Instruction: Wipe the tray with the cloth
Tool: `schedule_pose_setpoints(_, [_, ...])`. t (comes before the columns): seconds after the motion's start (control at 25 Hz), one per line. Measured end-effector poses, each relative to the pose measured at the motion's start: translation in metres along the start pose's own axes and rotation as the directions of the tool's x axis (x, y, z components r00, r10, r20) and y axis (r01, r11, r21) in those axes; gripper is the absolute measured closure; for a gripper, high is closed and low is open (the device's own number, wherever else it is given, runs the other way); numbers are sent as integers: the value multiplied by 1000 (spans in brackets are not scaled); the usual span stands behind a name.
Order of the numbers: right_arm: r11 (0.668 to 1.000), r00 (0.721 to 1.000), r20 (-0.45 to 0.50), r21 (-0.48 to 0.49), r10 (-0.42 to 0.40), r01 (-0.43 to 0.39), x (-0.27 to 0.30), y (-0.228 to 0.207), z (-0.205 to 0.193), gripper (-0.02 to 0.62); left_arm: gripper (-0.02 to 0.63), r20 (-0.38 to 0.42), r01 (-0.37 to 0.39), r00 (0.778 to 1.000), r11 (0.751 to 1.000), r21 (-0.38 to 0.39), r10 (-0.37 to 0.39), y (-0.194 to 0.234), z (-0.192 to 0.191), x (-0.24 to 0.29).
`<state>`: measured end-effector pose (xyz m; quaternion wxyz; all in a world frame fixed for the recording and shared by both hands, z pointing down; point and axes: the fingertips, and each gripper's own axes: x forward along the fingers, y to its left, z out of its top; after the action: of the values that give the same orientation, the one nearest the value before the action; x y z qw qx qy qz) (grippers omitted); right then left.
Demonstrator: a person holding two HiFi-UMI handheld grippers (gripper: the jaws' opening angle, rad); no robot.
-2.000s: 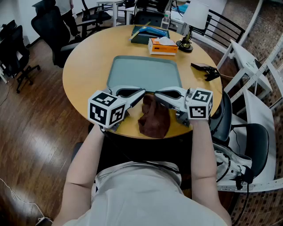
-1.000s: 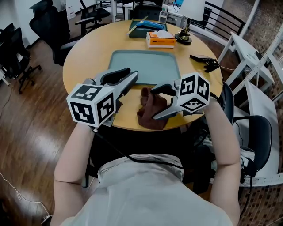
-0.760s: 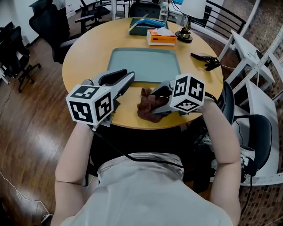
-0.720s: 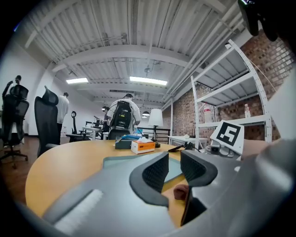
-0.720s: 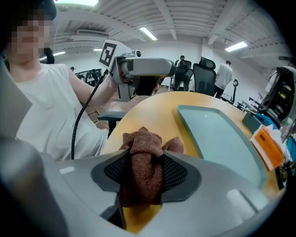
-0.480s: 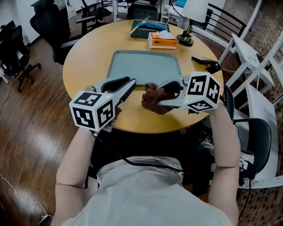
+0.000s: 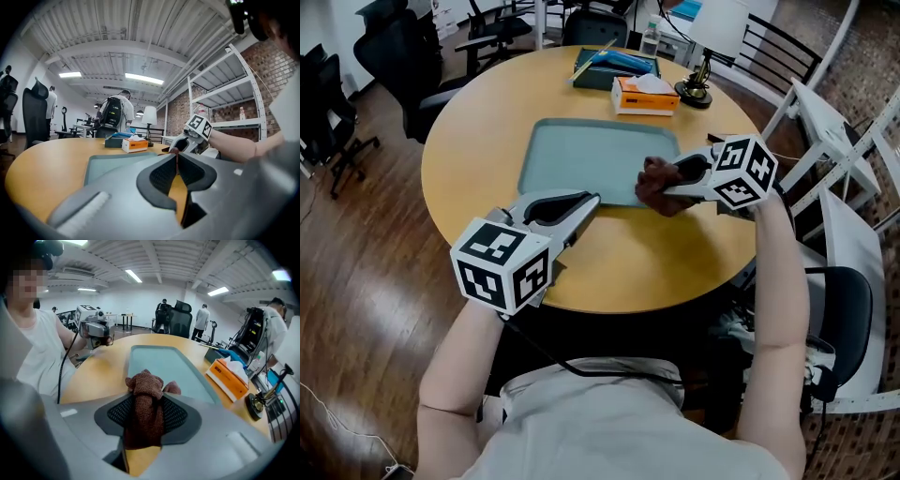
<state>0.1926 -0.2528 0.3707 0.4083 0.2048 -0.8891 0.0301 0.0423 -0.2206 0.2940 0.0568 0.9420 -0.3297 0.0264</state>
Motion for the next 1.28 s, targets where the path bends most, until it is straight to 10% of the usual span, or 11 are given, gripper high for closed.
schedule_pose_setpoints(0.6, [915,952,-45,267,-302,303,17,-154,-33,439,586,-65,33,997,999,-19,-34,3,-26,22])
schedule_pose_setpoints(1.28, [970,982,-1,155,-190,187,45,-103,2,434,604,-50,23,999,1000,19,-22,2,-22,15])
